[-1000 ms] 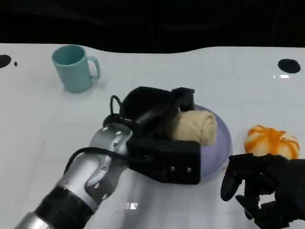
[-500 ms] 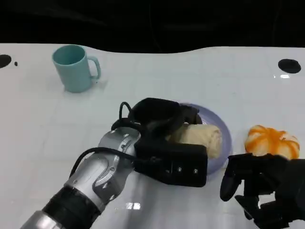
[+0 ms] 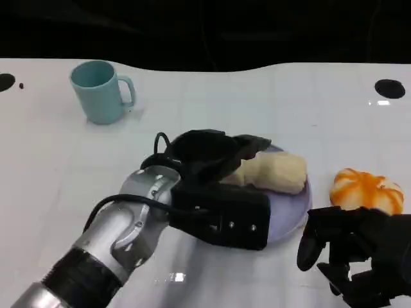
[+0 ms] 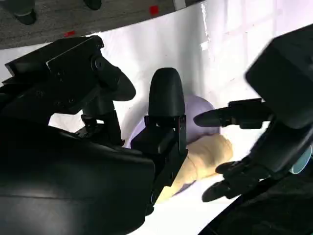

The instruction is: Grasp the towel on the left side of the plate with the left hand and place it into the plate.

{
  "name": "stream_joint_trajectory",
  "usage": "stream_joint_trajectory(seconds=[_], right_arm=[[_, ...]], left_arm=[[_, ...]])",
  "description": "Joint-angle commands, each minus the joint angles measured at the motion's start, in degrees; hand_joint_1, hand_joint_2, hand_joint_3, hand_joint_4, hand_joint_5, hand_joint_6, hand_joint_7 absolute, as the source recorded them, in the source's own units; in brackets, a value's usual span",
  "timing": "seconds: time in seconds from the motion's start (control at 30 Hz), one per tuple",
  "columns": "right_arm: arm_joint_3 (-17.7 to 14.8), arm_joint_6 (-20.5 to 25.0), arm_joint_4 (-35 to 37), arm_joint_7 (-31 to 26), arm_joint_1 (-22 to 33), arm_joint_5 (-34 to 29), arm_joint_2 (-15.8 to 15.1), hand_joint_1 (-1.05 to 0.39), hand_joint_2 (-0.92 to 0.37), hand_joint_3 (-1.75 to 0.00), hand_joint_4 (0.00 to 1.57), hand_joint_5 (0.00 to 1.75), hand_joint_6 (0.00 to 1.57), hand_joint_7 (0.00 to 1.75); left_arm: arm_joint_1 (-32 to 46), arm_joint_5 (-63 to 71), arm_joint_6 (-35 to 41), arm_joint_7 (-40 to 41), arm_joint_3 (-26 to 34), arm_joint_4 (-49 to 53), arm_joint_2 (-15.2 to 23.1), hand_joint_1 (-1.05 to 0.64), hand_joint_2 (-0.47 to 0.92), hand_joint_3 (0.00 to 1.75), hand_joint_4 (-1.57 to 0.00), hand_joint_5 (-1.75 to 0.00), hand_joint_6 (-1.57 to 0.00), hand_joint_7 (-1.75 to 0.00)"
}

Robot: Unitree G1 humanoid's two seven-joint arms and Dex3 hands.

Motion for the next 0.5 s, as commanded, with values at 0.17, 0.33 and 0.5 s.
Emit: stream_joint_trajectory(seconds=[0.17, 0.33, 0.5], right_arm=[[-0.91, -0.89, 0.7, 0.36, 0.21, 0.24, -0.6, 0.02, -0.59, -1.04, 0.69, 1.71, 0.68, 1.45], [-0.83, 0.13, 0.2, 0.34, 0.03, 0.06, -0.68, 0.02, -0.6, -1.04, 0.69, 1.71, 0.67, 1.46], [-0.65, -1.03, 0.79, 0.3, -0.02, -0.23, -0.72, 0.03, -0.59, -1.04, 0.7, 1.71, 0.68, 1.45]], left_arm=[[4.79, -8.17, 1.44, -6.44, 6.78, -9.51, 4.57, -0.47, 0.92, 0.24, -0.78, -0.49, -0.7, -0.1], [8.35, -16.7, 4.14, -11.46, 11.99, -14.72, 5.83, -0.38, 0.92, 0.25, -0.9, -0.44, -0.81, -0.09], [14.39, -30.65, 11.15, -14.84, 19.97, -22.14, 4.01, -0.19, 0.92, 0.26, -0.8, -0.79, -0.95, -0.1]])
